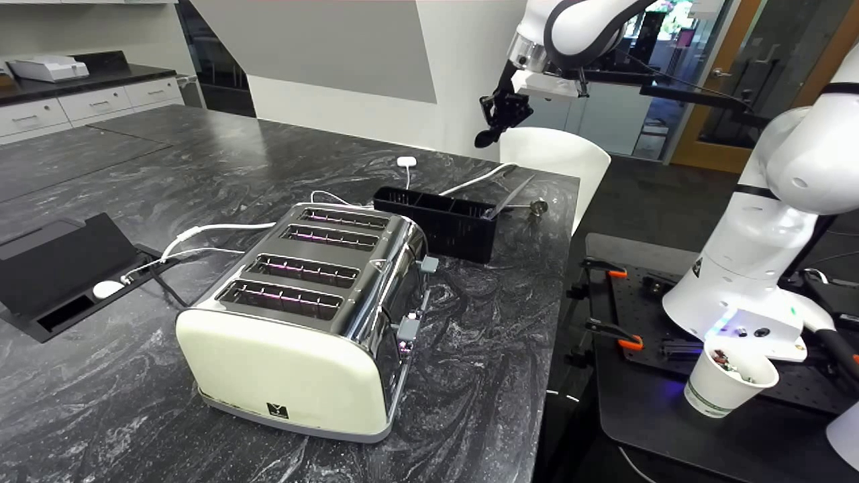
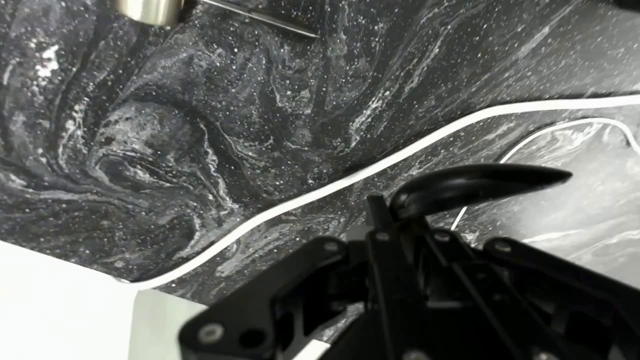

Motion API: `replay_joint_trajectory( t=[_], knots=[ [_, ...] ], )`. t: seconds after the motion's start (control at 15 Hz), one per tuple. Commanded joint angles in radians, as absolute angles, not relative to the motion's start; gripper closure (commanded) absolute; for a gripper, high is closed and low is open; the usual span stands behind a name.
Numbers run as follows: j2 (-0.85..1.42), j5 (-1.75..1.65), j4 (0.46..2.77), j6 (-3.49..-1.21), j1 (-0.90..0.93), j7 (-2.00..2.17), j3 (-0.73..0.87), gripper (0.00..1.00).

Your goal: Put the black spoon on the counter

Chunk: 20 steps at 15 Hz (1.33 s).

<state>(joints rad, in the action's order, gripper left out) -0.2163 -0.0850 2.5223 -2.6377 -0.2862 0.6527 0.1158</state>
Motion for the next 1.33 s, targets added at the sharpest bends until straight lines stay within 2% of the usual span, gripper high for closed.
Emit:
replay_joint_trajectory(
  t=[0.0,0.13,0.4,1.13,1.2,1.27],
  knots=[
    [-0.155,-0.232,2.550,-2.741,-0.371,0.920,0.072,0.98],
    [-0.133,-0.329,2.551,-2.711,-0.406,1.079,0.045,0.98],
    [-0.100,-0.420,2.551,-2.658,-0.345,1.276,0.075,0.98],
    [0.090,-0.396,2.498,-2.636,-0.199,1.410,0.128,0.98],
    [0.098,-0.394,2.493,-2.636,-0.186,1.410,0.137,0.88],
    [0.101,-0.394,2.491,-2.636,-0.175,1.412,0.146,0.65]
  ],
)
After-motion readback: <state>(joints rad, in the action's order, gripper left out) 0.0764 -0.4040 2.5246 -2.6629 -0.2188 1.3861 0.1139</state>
